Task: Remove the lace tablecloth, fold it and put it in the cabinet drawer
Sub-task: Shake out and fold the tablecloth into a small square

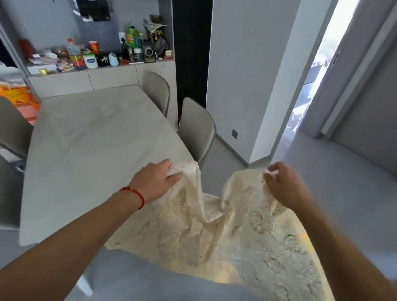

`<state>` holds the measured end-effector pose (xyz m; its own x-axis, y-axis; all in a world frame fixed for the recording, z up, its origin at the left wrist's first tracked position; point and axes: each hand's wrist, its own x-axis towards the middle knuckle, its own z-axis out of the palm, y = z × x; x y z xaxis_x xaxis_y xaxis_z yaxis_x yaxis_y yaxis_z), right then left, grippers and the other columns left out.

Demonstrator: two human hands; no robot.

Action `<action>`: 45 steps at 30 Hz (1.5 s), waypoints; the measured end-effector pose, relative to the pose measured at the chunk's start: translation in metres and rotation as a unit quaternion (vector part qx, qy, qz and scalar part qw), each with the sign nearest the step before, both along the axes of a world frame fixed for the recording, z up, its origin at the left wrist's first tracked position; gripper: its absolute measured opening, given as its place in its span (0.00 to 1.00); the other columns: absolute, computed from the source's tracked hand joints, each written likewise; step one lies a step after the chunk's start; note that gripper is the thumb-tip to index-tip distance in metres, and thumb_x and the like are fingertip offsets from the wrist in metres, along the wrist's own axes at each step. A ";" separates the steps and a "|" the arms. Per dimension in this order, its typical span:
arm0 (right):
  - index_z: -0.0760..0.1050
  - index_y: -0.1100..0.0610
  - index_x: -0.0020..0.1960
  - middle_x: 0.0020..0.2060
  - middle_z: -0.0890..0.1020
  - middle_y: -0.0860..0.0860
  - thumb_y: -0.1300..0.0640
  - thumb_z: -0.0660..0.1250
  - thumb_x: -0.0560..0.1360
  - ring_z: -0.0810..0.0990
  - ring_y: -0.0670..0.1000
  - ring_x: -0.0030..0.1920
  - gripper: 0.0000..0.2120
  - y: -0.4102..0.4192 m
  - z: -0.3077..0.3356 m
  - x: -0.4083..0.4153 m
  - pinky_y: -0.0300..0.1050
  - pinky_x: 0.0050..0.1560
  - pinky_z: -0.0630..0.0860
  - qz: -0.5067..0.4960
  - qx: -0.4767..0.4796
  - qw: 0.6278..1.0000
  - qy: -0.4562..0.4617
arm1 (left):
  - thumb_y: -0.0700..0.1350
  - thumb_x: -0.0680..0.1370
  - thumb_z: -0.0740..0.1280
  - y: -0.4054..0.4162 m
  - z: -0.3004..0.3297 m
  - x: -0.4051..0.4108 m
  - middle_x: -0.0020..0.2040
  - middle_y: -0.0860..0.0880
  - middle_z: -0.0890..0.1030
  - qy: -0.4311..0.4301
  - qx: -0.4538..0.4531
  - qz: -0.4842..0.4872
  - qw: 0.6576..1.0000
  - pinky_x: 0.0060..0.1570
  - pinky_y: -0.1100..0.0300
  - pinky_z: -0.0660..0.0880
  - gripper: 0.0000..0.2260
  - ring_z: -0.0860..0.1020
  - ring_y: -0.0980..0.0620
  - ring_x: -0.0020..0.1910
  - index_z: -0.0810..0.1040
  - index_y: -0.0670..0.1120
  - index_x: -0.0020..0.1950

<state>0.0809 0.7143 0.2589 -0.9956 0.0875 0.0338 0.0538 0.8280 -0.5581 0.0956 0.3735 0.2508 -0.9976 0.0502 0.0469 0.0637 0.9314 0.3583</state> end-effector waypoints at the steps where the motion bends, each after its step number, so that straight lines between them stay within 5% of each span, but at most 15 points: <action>1: 0.71 0.54 0.71 0.50 0.82 0.52 0.54 0.67 0.83 0.81 0.54 0.44 0.18 -0.014 0.004 0.008 0.44 0.46 0.76 0.028 -0.011 0.999 0.012 | 0.61 0.81 0.62 0.002 0.001 0.007 0.35 0.51 0.74 -0.027 0.049 -0.009 0.998 0.33 0.55 0.66 0.18 0.73 0.51 0.34 0.67 0.50 0.39; 4: 0.62 0.39 0.76 0.36 0.78 0.43 0.43 0.73 0.77 0.76 0.42 0.33 0.32 -0.054 0.016 0.030 0.43 0.42 0.75 0.182 -0.005 0.983 0.026 | 0.60 0.80 0.65 0.022 0.015 0.016 0.38 0.49 0.82 -0.152 0.307 -0.014 0.939 0.40 0.51 0.77 0.18 0.80 0.49 0.37 0.77 0.47 0.39; 7: 0.61 0.33 0.75 0.46 0.82 0.43 0.32 0.74 0.70 0.81 0.45 0.44 0.38 -0.098 0.018 0.047 0.48 0.49 0.80 0.244 0.032 0.969 0.017 | 0.61 0.79 0.67 0.031 0.030 0.018 0.50 0.45 0.88 -0.228 0.388 -0.011 0.893 0.57 0.47 0.82 0.20 0.86 0.46 0.51 0.85 0.44 0.52; 9: 0.69 0.38 0.69 0.54 0.85 0.46 0.36 0.71 0.73 0.84 0.52 0.52 0.26 -0.112 0.018 0.050 0.55 0.54 0.82 0.252 0.058 0.964 0.052 | 0.62 0.76 0.70 0.031 0.036 0.022 0.52 0.45 0.88 -0.253 0.365 -0.028 0.895 0.60 0.46 0.81 0.22 0.86 0.45 0.53 0.85 0.44 0.54; 12: 0.81 0.48 0.55 0.48 0.86 0.46 0.47 0.68 0.79 0.84 0.51 0.47 0.08 -0.119 0.021 0.048 0.57 0.50 0.83 0.255 0.063 0.961 0.087 | 0.66 0.72 0.72 0.019 0.040 0.032 0.53 0.46 0.87 -0.258 0.294 -0.051 0.919 0.60 0.47 0.81 0.25 0.85 0.47 0.54 0.84 0.46 0.55; 15: 0.83 0.51 0.49 0.42 0.85 0.47 0.53 0.68 0.78 0.83 0.50 0.42 0.06 -0.127 0.023 0.044 0.55 0.47 0.84 0.270 0.128 0.952 0.070 | 0.74 0.70 0.66 0.007 0.037 0.053 0.58 0.51 0.80 -0.139 0.179 -0.011 0.974 0.59 0.50 0.78 0.31 0.80 0.51 0.56 0.77 0.52 0.60; 18: 0.81 0.52 0.44 0.39 0.83 0.47 0.51 0.67 0.77 0.83 0.51 0.40 0.07 -0.136 0.027 0.035 0.54 0.45 0.84 0.280 0.169 0.944 0.048 | 0.79 0.66 0.61 0.005 0.016 0.088 0.66 0.53 0.71 0.018 0.135 0.017 0.991 0.63 0.45 0.74 0.37 0.73 0.50 0.63 0.70 0.56 0.65; 23: 0.78 0.58 0.38 0.34 0.82 0.54 0.56 0.66 0.72 0.83 0.58 0.40 0.07 -0.153 0.031 0.025 0.55 0.37 0.79 0.314 0.179 0.932 0.032 | 0.70 0.67 0.66 0.017 -0.043 0.133 0.77 0.46 0.57 0.034 -0.010 0.041 0.999 0.67 0.43 0.70 0.48 0.63 0.43 0.73 0.50 0.55 0.81; 28: 0.73 0.60 0.32 0.28 0.76 0.55 0.54 0.68 0.69 0.77 0.57 0.32 0.12 -0.167 0.027 0.023 0.53 0.30 0.73 0.335 0.176 0.925 0.025 | 0.48 0.78 0.61 0.011 -0.052 0.124 0.70 0.43 0.68 0.119 -0.014 0.060 0.991 0.54 0.46 0.79 0.28 0.72 0.40 0.63 0.64 0.50 0.78; 31: 0.74 0.59 0.32 0.27 0.76 0.53 0.50 0.72 0.71 0.77 0.54 0.31 0.16 -0.166 0.022 0.023 0.46 0.29 0.69 0.338 0.181 0.923 0.023 | 0.38 0.78 0.63 -0.017 -0.049 0.119 0.63 0.45 0.74 0.096 0.042 0.055 0.993 0.51 0.47 0.78 0.23 0.75 0.43 0.58 0.71 0.49 0.73; 34: 0.67 0.56 0.30 0.25 0.68 0.50 0.47 0.74 0.72 0.68 0.51 0.28 0.22 -0.165 0.019 0.025 0.45 0.29 0.64 0.345 0.186 0.920 0.030 | 0.35 0.75 0.65 -0.042 -0.045 0.119 0.52 0.44 0.80 0.070 0.070 0.109 0.989 0.47 0.49 0.76 0.16 0.79 0.41 0.50 0.74 0.46 0.62; 37: 0.75 0.61 0.34 0.28 0.75 0.55 0.47 0.75 0.72 0.71 0.50 0.30 0.20 -0.160 0.018 0.026 0.50 0.31 0.71 0.335 0.196 0.921 0.035 | 0.37 0.76 0.69 -0.065 -0.045 0.125 0.44 0.48 0.83 0.064 0.085 0.170 0.980 0.39 0.55 0.73 0.08 0.80 0.45 0.43 0.75 0.48 0.51; 42: 0.83 0.58 0.39 0.32 0.84 0.53 0.43 0.77 0.71 0.80 0.52 0.33 0.17 -0.145 0.008 0.020 0.46 0.34 0.74 0.309 0.183 0.933 0.021 | 0.31 0.76 0.67 -0.087 -0.022 0.139 0.39 0.48 0.85 0.017 0.307 0.085 0.948 0.38 0.63 0.75 0.18 0.81 0.54 0.35 0.82 0.54 0.53; 45: 0.81 0.50 0.52 0.40 0.81 0.44 0.38 0.79 0.69 0.80 0.49 0.44 0.20 -0.135 -0.005 0.017 0.47 0.45 0.76 0.291 0.110 0.949 -0.052 | 0.31 0.75 0.64 -0.098 -0.004 0.136 0.32 0.48 0.80 0.045 0.337 0.117 0.933 0.31 0.62 0.71 0.20 0.74 0.54 0.29 0.82 0.55 0.53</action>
<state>0.0980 0.5791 0.2535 -0.8721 -0.4761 -0.1133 -0.4035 0.8304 -0.3842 0.2316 0.2758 0.2473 -0.9682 -0.2393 0.0728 -0.0552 0.4881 0.8711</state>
